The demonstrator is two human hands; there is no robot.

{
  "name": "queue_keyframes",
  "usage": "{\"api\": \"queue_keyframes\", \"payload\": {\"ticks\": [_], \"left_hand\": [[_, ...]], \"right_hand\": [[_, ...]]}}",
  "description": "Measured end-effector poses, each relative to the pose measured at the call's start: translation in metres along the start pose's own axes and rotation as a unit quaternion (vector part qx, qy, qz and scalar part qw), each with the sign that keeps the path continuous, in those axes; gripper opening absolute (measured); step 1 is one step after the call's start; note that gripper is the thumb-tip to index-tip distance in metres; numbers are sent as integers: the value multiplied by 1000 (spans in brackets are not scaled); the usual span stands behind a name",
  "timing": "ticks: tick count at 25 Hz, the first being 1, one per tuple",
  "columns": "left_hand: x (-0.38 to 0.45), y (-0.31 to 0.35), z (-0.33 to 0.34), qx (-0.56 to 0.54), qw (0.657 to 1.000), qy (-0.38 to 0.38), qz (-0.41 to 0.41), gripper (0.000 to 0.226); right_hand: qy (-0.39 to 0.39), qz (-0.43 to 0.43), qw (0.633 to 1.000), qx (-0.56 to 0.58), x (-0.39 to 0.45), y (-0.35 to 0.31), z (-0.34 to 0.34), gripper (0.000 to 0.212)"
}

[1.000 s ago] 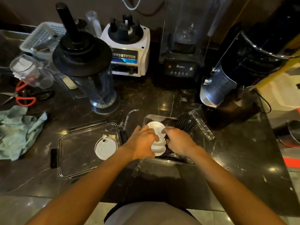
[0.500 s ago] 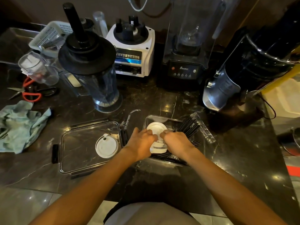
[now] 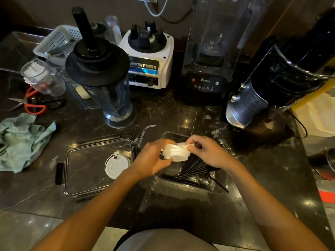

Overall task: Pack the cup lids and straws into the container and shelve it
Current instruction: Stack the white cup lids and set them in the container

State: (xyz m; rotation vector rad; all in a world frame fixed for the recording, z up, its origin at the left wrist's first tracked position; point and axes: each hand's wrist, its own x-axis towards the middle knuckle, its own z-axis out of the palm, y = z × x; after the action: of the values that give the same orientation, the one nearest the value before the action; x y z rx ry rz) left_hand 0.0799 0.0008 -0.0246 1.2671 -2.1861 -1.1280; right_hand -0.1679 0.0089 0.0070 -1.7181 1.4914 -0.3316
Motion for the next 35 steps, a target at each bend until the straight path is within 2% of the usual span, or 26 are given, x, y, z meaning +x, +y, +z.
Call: {"api": "queue_keyframes", "payload": {"ticks": [4,9,13,17,21,24,26,30,33,35], "left_hand": [[-5,9,-8,-163,984,47,-49,60],[-4,6,-17,-328,933,101,-113,47],[-6,8,-19,-452,872,96,-162,34],[-11,5,-24,-557,806,81,-184,43],[-19,-1,-26,-562,798,106,-189,45],[-23,-4,-27,-564,782,138,-228,47],[-27,-4,-30,-563,779,140,-238,39],[-37,-10,-39,-585,752,174,-250,40],[-42,-12,-43,-508,790,190,-287,37],[-42,-12,-43,-512,790,155,-299,38]], "right_hand": [[21,42,991,122,-3,-10,-11,10],[83,120,952,269,-4,-11,-8,17],[96,147,930,323,-7,-18,-1,20],[122,169,917,340,-5,-21,7,21],[138,201,867,434,-3,-17,12,24],[123,198,830,506,-1,-19,17,24],[112,198,830,510,0,-21,23,24],[124,180,849,480,0,-27,28,28],[116,141,853,489,0,-34,26,31],[88,122,862,484,3,-43,27,30]]}}
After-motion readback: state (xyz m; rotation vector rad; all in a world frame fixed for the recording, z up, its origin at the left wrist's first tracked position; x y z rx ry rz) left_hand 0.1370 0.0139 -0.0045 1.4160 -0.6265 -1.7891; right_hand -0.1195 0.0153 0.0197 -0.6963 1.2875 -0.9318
